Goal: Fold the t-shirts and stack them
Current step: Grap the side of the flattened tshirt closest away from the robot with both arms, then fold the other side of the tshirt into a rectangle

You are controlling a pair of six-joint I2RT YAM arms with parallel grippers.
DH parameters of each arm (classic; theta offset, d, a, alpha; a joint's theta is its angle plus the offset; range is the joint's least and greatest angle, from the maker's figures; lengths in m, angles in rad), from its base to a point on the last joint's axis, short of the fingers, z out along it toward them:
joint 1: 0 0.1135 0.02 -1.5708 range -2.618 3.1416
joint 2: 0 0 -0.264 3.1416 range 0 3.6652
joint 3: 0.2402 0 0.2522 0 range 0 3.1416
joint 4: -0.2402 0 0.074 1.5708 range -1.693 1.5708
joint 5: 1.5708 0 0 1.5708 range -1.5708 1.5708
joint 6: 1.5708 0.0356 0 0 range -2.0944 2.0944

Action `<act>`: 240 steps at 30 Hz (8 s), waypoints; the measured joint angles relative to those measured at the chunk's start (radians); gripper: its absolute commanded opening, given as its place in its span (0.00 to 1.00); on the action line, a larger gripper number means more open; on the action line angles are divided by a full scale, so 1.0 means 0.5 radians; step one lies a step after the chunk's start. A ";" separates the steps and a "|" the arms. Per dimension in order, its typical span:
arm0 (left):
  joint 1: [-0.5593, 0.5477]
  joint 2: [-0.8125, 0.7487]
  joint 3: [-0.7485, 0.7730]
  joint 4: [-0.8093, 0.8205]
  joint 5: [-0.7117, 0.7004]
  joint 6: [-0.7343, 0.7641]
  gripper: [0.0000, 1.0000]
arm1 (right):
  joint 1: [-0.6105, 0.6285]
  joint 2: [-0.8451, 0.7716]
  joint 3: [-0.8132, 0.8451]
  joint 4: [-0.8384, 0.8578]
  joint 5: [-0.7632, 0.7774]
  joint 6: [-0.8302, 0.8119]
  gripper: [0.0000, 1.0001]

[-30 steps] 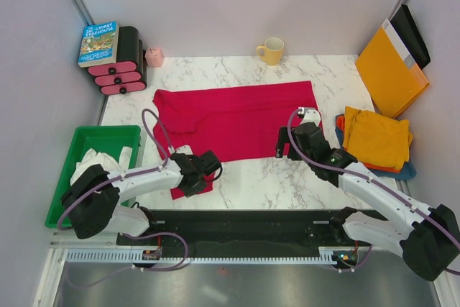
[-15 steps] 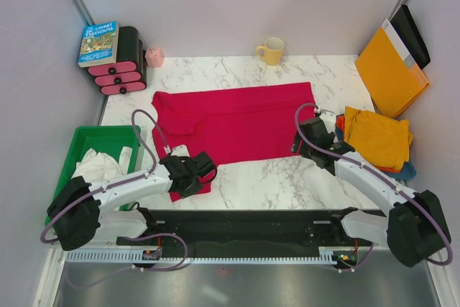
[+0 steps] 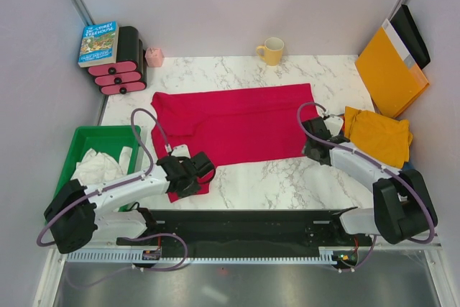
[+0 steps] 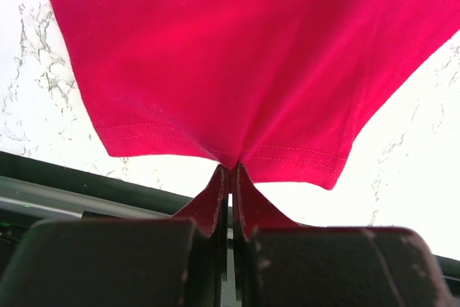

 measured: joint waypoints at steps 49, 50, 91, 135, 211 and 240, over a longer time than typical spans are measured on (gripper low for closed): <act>0.000 0.002 0.044 0.003 -0.013 0.211 0.02 | -0.272 0.217 0.059 0.057 0.063 0.079 0.60; 0.000 0.002 0.044 0.003 -0.013 0.216 0.02 | -0.273 0.232 0.059 0.062 0.069 0.082 0.60; 0.002 -0.198 0.269 -0.190 -0.192 0.312 0.02 | -0.225 -0.421 -0.092 -0.205 -0.102 0.041 0.00; 0.929 0.788 1.083 0.415 -0.327 1.234 0.02 | -0.317 0.706 0.943 -0.170 0.120 -0.066 0.00; 0.983 1.449 1.227 0.408 0.039 0.888 0.02 | -0.172 1.044 0.888 0.164 -0.005 -0.004 0.00; 1.004 0.829 0.680 0.204 0.077 0.795 0.18 | -0.100 0.188 0.260 -0.146 -0.146 0.019 0.26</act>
